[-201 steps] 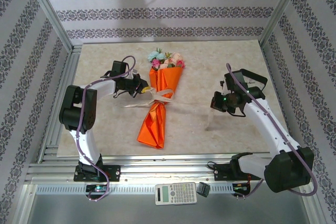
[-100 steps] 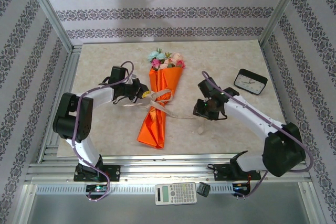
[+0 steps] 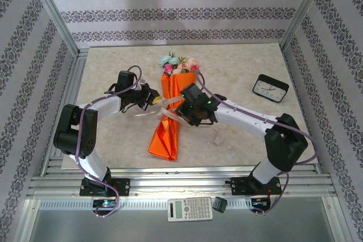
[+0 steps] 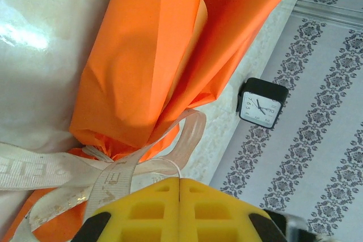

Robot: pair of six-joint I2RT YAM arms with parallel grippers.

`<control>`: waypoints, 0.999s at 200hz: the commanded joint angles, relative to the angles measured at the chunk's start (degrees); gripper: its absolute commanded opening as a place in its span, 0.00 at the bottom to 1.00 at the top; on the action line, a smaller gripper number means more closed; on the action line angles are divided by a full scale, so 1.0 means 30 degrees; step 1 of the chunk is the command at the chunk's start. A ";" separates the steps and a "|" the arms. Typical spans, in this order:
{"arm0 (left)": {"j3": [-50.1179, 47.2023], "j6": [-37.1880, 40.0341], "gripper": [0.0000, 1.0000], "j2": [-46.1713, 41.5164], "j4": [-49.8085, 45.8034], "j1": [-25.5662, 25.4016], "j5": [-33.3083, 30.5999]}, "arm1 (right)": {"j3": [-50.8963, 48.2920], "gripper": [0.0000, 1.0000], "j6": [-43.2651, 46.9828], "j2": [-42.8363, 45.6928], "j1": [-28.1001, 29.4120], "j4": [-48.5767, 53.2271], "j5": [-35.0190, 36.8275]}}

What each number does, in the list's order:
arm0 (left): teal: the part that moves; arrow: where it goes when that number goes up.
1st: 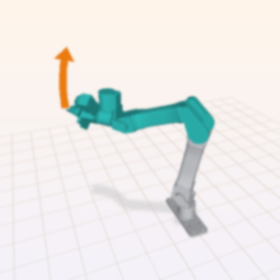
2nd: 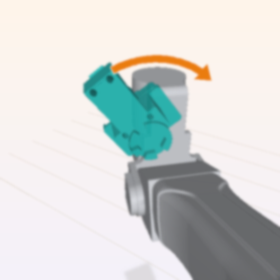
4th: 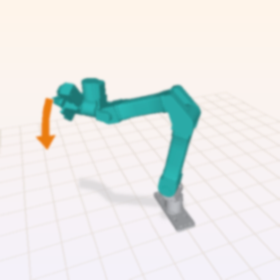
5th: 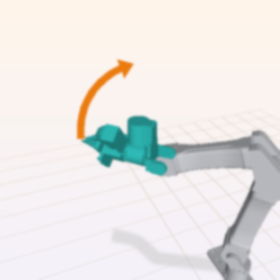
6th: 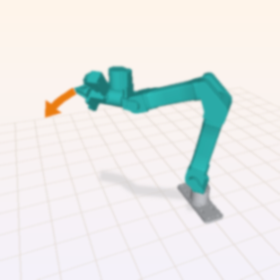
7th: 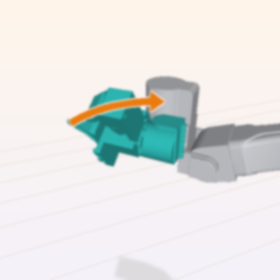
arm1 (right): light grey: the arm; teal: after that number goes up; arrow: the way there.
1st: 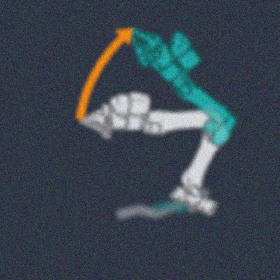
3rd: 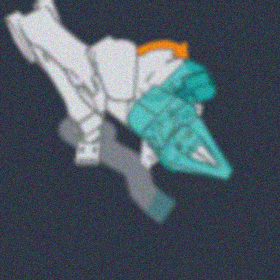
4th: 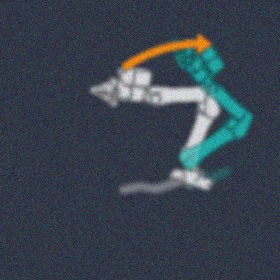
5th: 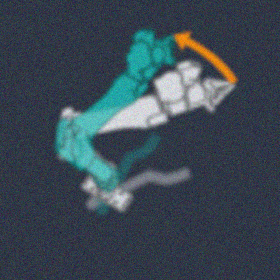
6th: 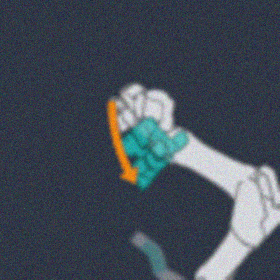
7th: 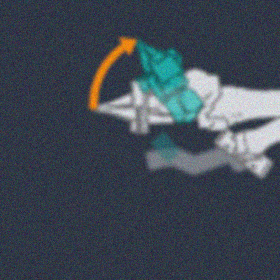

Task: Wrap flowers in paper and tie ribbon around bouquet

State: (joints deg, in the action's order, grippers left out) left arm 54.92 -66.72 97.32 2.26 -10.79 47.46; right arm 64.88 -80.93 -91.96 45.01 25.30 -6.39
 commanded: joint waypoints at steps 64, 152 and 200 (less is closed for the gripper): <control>-0.0373 -0.0237 0.00 -0.0533 0.0974 -0.0145 -0.0080 | -0.1075 0.47 -1.3681 -0.2795 0.0563 -0.7046 -0.0670; -0.0425 -0.0184 0.00 -0.0762 0.0828 -0.0147 -0.0029 | -0.2147 0.20 -1.4127 -0.2925 -0.0010 -0.7722 0.0652; -0.0317 -0.0183 0.00 -0.0744 0.0817 -0.0130 -0.0037 | -0.2726 0.04 -1.3851 -0.2549 -0.0172 -0.8109 0.1631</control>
State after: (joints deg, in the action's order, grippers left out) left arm 54.22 -66.98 96.57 3.07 -10.81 47.48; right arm 57.63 -119.83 -101.80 45.10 1.02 -5.28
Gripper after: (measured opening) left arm 0.046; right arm 0.069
